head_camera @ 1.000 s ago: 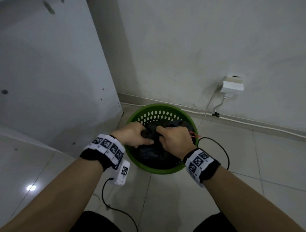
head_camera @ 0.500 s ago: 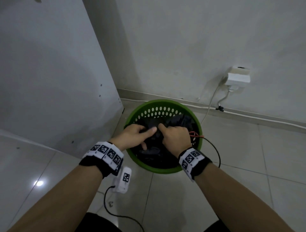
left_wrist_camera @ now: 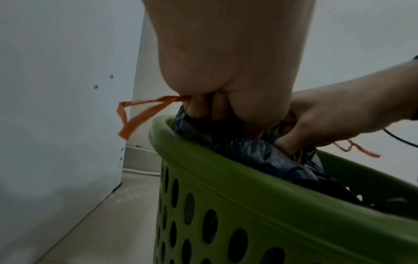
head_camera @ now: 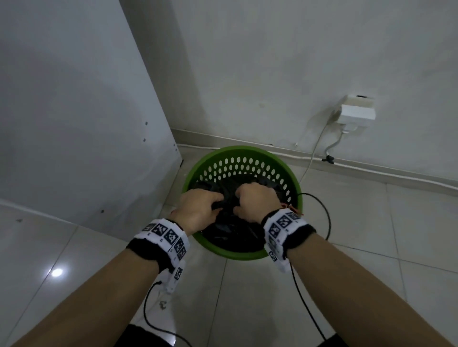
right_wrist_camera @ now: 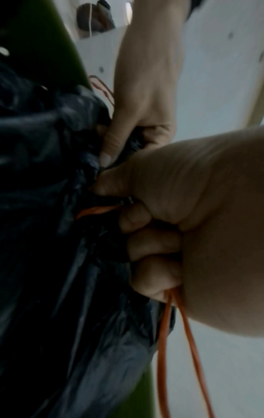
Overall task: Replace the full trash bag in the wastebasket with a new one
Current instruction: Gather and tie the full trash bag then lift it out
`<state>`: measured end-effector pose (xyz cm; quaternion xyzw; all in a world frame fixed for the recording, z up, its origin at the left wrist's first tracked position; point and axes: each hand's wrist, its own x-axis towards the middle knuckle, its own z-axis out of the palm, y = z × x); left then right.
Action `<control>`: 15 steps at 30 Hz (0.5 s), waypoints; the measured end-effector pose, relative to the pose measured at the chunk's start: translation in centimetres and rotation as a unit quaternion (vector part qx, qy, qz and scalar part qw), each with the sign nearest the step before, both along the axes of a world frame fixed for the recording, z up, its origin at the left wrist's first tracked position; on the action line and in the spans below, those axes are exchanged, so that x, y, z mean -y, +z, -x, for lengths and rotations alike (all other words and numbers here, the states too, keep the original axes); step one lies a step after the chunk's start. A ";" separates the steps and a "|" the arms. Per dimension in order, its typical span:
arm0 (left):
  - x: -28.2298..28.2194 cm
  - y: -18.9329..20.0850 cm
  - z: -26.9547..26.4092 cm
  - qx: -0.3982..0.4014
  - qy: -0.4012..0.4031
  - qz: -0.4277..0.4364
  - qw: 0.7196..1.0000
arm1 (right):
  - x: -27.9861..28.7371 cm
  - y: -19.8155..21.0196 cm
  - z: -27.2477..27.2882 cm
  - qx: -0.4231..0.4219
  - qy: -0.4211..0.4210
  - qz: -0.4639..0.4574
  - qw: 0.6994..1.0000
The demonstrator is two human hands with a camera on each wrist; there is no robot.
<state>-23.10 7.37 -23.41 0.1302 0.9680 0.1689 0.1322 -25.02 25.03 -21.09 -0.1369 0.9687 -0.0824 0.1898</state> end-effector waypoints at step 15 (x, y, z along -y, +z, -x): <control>1.9 7.9 2.7 -0.071 0.035 0.019 0.997 | 2.1 0.0 -0.7 -0.076 0.057 -0.064 0.993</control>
